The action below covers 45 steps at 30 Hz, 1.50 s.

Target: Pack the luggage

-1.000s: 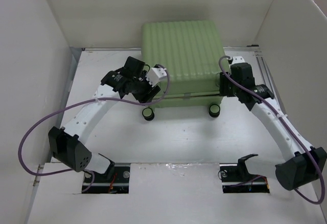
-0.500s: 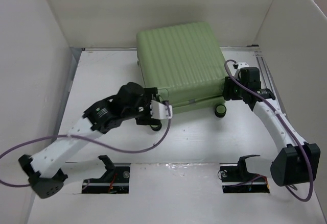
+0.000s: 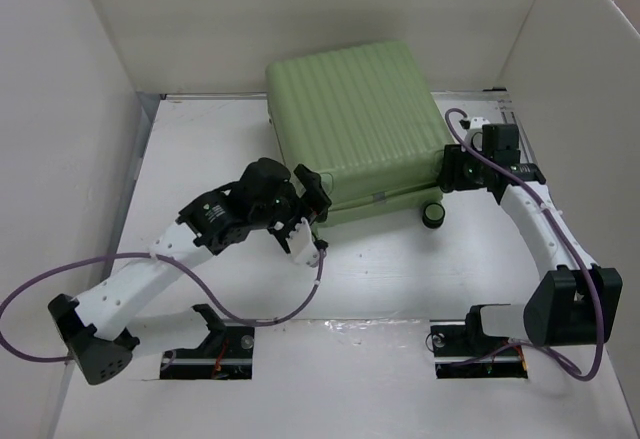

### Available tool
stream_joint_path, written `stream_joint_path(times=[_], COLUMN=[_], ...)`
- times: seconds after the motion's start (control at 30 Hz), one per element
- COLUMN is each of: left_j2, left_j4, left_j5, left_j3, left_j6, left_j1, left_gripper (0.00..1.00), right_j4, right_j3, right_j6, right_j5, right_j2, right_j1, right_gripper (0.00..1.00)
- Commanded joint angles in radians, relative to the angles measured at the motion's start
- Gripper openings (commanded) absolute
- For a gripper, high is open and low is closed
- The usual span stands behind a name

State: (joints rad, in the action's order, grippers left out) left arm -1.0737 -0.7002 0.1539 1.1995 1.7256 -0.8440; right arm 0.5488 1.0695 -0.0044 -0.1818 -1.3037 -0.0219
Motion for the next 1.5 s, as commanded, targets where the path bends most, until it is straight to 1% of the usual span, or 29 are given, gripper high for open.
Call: stream_joint_path(times=[0.0, 0.03, 0.07, 0.17, 0.23, 0.3, 0.5, 0.53, 0.63, 0.67, 0.7, 0.73, 0.77, 0.8, 0.83, 0.9, 0.97, 1.0, 1.07, 1.1, 1.13, 1.17, 1.2, 1.23, 1.27, 1.3, 1.33, 1.4, 1.47], left_j2=[0.029, 0.029, 0.017, -0.046, -0.069, -0.08, -0.146, -0.155, -0.19, -0.19, -0.206, -0.221, -0.221, -0.232, -0.232, -0.221, -0.197, -0.196, -0.196, -0.196, -0.196, -0.207, -0.207, -0.221, -0.23, -0.244, -0.244, -0.273, -0.287], left_j4=[0.085, 0.111, 0.125, 0.076, 0.051, 0.085, 0.145, 0.186, 0.241, 0.254, 0.254, 0.254, 0.237, 0.237, 0.248, 0.248, 0.248, 0.214, 0.162, 0.137, 0.101, 0.085, 0.074, 0.05, 0.05, 0.039, 0.039, 0.039, 0.039], left_j5=[0.048, 0.068, 0.12, 0.182, 0.193, 0.193, 0.202, 0.202, 0.202, 0.191, 0.181, 0.152, 0.139, 0.13, 0.13, 0.098, 0.098, 0.111, 0.131, 0.165, 0.185, 0.206, 0.229, 0.284, 0.308, 0.323, 0.346, 0.372, 0.407], left_j3=[-0.052, -0.052, -0.052, 0.0, 0.009, -0.032, -0.077, -0.089, -0.098, -0.098, -0.098, -0.089, -0.08, -0.08, -0.08, -0.101, -0.101, -0.088, -0.06, -0.043, -0.006, 0.014, 0.037, 0.084, 0.104, 0.123, 0.136, 0.172, 0.202], left_j6=[0.19, 0.224, 0.241, 0.307, 0.319, 0.353, 0.364, 0.355, 0.293, 0.269, 0.243, 0.189, 0.166, 0.132, 0.094, 0.02, -0.046, -0.117, -0.174, -0.202, -0.263, -0.297, -0.334, -0.368, -0.4, -0.466, -0.495, -0.553, -0.632], left_j1=[0.016, 0.016, 0.016, 0.016, 0.016, 0.016, 0.016, 0.016, 0.016, 0.016, 0.005, -0.009, -0.009, -0.009, -0.018, -0.018, -0.018, -0.018, -0.018, -0.018, -0.018, -0.018, -0.03, -0.03, -0.044, -0.058, -0.058, -0.069, -0.069], left_gripper=[0.95, 0.95, 0.96, 0.96, 0.96, 0.96, 0.95, 0.95, 0.88, 0.82, 0.72, 0.42, 0.19, 0.0, 0.0, 0.0, 0.0, 0.0, 0.0, 0.0, 0.0, 0.0, 0.0, 0.0, 0.0, 0.0, 0.0, 0.0, 0.0], right_j4=[-0.099, -0.099, -0.108, -0.109, -0.109, -0.109, -0.132, -0.132, -0.132, -0.132, -0.132, -0.132, -0.132, -0.132, -0.132, -0.122, -0.112, -0.112, -0.125, -0.136, -0.136, -0.171, -0.191, -0.214, -0.234, -0.26, -0.26, -0.271, -0.254], right_j3=[0.024, 0.024, 0.024, 0.015, 0.004, -0.008, -0.049, -0.049, -0.049, -0.049, -0.049, -0.049, -0.049, -0.04, -0.04, -0.031, 0.01, 0.026, 0.07, 0.09, 0.111, 0.154, 0.173, 0.193, 0.236, 0.262, 0.288, 0.372, 0.438], right_j6=[0.02, 0.02, 0.02, 0.001, 0.001, 0.001, 0.001, 0.001, 0.001, 0.001, 0.001, 0.001, 0.001, 0.001, 0.01, 0.011, 0.011, 0.011, 0.011, -0.005, -0.015, -0.043, -0.052, -0.052, -0.063, -0.083, -0.095, -0.138, -0.164], right_j5=[0.067, 0.067, 0.067, 0.047, 0.047, 0.047, 0.036, 0.036, 0.036, 0.036, 0.036, 0.036, 0.036, 0.036, 0.045, 0.073, 0.082, 0.067, 0.042, 0.025, 0.01, -0.013, -0.04, -0.089, -0.106, -0.119, -0.13, -0.14, -0.175], right_j2=[-0.009, -0.009, -0.009, 0.0, 0.0, 0.02, 0.029, 0.02, 0.02, 0.02, 0.02, 0.02, 0.02, 0.011, 0.011, -0.011, -0.067, -0.093, -0.179, -0.207, -0.233, -0.255, -0.287, -0.298, -0.298, -0.322, -0.322, -0.365, -0.402], right_j1=[0.046, 0.046, 0.046, 0.068, 0.077, 0.077, 0.086, 0.086, 0.096, 0.096, 0.096, 0.105, 0.105, 0.105, 0.105, 0.105, 0.105, 0.105, 0.105, 0.096, 0.07, 0.051, 0.03, 0.008, -0.037, -0.062, -0.087, -0.153, -0.188], right_gripper=[0.13, 0.13, 0.13, 0.13, 0.13, 0.13, 0.13, 0.13, 0.13, 0.15, 0.16, 0.23, 0.3, 0.39, 0.57, 0.68, 0.75, 0.75, 0.75, 0.73, 0.69, 0.63, 0.45, 0.36, 0.3, 0.27, 0.24, 0.22, 0.15])
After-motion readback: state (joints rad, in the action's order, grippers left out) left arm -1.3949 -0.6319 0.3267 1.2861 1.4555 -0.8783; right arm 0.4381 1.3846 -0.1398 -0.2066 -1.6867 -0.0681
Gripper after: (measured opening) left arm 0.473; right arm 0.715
